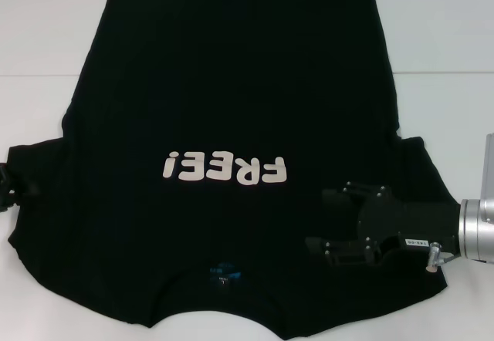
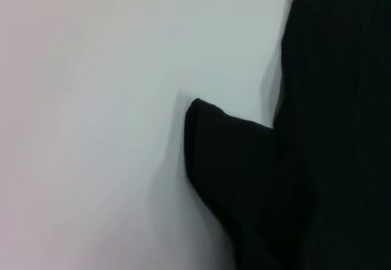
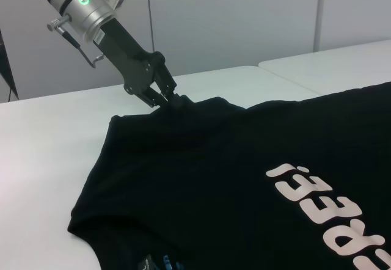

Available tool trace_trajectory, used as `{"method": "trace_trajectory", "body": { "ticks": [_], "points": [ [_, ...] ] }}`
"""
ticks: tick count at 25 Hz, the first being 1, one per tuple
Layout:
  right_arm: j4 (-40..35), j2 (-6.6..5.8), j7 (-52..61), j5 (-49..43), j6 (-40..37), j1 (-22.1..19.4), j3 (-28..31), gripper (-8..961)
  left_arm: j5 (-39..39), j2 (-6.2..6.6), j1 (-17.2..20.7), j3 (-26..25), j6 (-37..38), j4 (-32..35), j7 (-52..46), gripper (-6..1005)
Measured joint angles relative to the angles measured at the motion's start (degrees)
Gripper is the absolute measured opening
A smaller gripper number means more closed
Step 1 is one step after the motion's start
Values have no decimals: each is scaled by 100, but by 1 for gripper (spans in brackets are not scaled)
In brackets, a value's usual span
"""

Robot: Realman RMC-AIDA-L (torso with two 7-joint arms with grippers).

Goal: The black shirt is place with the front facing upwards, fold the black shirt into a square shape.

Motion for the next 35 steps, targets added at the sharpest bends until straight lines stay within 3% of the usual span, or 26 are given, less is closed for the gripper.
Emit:
{"method": "trace_trajectory", "body": {
  "ticks": [10, 17, 22, 26, 35],
  "points": [
    [2, -9, 0, 0, 3, -1, 0, 890, -4, 6, 6, -6, -48, 73, 75, 7],
    [-17, -9, 0, 0, 2, -1, 0, 888, -1, 62, 46, -2, -236, 338, 76, 8],
    [-28, -9, 0, 0, 2, 0, 0, 887, 1, 178, 56, -49, -312, 567, 72, 8],
    [-47, -2, 0, 1, 2, 5, 0, 886, 1, 251, -54, -38, -280, 624, 72, 7],
    [-31, 0, 0, 1, 2, 25, 0, 884, -36, 285, -363, -25, 136, 669, 8, 7]
  ]
}}
